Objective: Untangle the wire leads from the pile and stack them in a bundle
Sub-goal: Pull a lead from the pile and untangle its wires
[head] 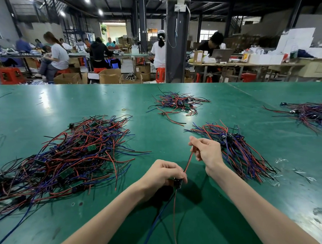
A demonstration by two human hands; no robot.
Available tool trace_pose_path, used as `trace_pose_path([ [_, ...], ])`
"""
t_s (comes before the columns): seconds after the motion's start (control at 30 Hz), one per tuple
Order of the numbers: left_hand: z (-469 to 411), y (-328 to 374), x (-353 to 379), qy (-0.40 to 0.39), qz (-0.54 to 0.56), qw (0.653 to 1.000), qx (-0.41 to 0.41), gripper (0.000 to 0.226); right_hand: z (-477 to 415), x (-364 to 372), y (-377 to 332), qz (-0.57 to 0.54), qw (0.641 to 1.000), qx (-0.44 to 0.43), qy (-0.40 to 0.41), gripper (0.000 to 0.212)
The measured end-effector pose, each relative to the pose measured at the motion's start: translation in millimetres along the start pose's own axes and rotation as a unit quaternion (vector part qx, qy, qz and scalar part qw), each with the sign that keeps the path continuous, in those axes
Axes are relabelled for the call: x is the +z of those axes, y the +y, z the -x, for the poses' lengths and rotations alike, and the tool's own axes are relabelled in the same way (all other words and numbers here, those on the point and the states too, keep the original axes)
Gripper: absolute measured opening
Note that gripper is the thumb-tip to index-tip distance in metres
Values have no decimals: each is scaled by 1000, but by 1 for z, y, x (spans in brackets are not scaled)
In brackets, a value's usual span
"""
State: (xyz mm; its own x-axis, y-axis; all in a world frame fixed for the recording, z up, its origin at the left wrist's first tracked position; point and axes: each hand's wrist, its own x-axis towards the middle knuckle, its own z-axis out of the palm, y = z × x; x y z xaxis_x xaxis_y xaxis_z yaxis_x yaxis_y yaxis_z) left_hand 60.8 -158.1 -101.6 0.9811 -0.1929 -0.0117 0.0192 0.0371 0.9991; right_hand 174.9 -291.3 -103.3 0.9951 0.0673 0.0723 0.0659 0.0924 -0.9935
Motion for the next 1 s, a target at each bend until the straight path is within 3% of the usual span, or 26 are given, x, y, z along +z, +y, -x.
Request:
trace_pose_path([
  [0.13, 2, 1, -2, 27, -1, 1000, -3, 12, 1, -4, -7, -57, 997, 49, -23, 27],
  [0.27, -2, 3, -7, 112, -17, 993, 16, 23, 4, -3, -15, -110, 979, 137, -106, 38],
  [0.37, -4, 6, -14, 196, -16, 980, 41, 33, 11, 4, -15, -81, 969, 170, -159, 45],
  [0.57, -4, 11, -26, 292, 4, 955, 57, 27, 37, 24, -10, 8, 945, 156, -288, 25],
  [0.7, -5, 11, -30, 297, 26, 953, 50, 22, 52, 32, -3, 18, 928, 124, -351, 15],
  [0.93, -6, 11, -31, 229, 89, 969, 30, 8, 54, 35, -6, 0, 957, 95, -275, 10],
  [1.0, -5, 9, -32, 199, 95, 975, 32, 17, 54, 35, -7, -12, 960, 92, -265, 11],
])
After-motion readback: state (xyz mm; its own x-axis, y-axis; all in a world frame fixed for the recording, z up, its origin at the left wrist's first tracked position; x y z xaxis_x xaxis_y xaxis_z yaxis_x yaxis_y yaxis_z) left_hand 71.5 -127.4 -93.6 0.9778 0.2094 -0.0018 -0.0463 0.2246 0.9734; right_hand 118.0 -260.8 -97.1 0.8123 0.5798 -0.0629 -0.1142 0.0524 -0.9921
